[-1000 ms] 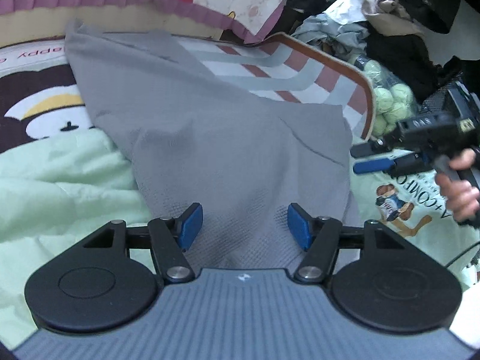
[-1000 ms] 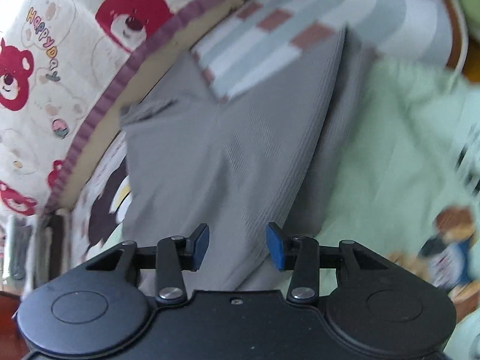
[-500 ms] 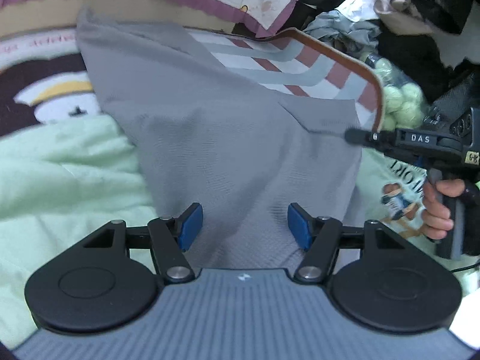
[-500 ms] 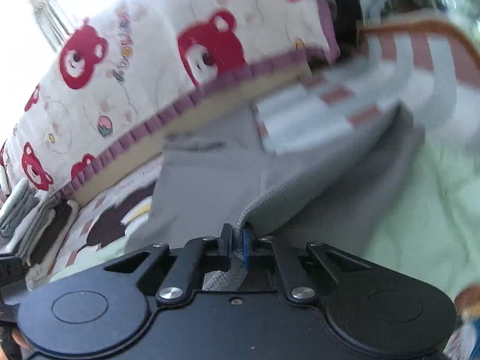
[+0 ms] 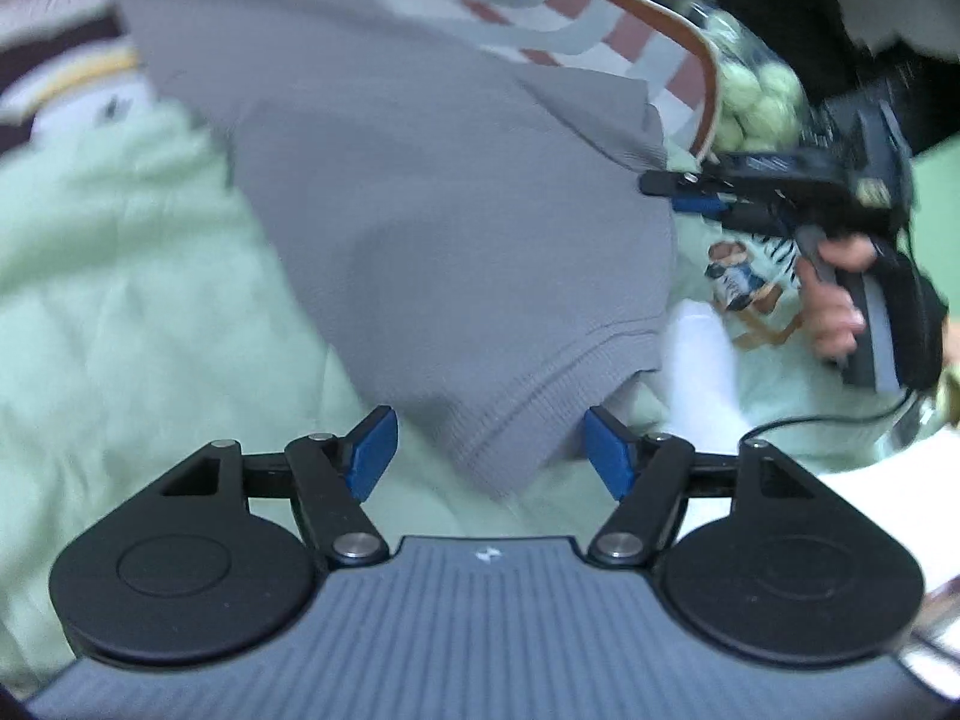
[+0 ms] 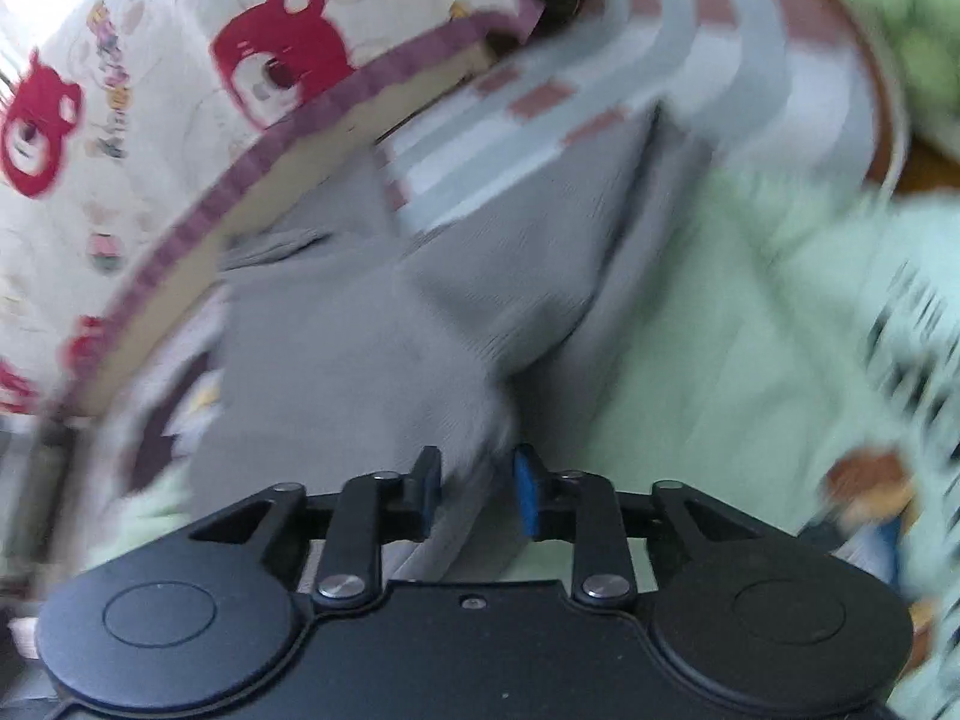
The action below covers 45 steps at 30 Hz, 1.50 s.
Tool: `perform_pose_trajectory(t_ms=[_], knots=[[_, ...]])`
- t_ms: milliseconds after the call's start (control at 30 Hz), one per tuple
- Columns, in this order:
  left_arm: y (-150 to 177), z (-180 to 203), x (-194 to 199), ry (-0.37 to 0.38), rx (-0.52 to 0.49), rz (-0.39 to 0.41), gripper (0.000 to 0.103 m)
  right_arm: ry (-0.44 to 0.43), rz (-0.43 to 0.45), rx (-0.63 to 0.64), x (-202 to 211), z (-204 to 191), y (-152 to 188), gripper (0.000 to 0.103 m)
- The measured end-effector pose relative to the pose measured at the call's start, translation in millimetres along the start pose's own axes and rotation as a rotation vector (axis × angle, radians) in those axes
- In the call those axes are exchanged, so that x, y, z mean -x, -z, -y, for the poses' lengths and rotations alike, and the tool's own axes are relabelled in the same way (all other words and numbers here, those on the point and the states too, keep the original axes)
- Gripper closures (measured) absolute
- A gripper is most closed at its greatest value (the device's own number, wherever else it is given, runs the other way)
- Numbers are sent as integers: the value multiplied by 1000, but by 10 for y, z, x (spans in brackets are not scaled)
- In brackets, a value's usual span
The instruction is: Fold clothes
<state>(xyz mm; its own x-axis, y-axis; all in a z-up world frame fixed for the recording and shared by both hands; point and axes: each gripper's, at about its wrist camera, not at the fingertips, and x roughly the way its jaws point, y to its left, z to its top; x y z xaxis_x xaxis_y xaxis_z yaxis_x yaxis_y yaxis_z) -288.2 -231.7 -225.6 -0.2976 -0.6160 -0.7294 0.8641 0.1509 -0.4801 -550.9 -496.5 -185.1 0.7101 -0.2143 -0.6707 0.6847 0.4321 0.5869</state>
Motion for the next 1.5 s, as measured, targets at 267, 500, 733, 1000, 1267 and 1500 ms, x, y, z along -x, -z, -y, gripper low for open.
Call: perform_pose_trajectory(t_ms=[267, 500, 733, 1000, 1267, 1500], knots=[[60, 205, -186, -140, -140, 17, 34, -138, -211, 24, -158, -254, 340, 59], [0, 201, -169, -188, -111, 54, 76, -488, -266, 127, -240, -504, 461, 96], [31, 35, 80, -97, 97, -13, 84, -268, -415, 208, -301, -559, 492, 96], [52, 126, 257, -130, 34, 78, 99, -359, -287, 148, -99, -561, 471, 96], [169, 441, 379, -213, -208, -31, 95, -379, -378, 157, -75, -411, 436, 82], [-274, 591, 363, -90, -259, 85, 76, -217, -106, 61, 140, -68, -176, 61]])
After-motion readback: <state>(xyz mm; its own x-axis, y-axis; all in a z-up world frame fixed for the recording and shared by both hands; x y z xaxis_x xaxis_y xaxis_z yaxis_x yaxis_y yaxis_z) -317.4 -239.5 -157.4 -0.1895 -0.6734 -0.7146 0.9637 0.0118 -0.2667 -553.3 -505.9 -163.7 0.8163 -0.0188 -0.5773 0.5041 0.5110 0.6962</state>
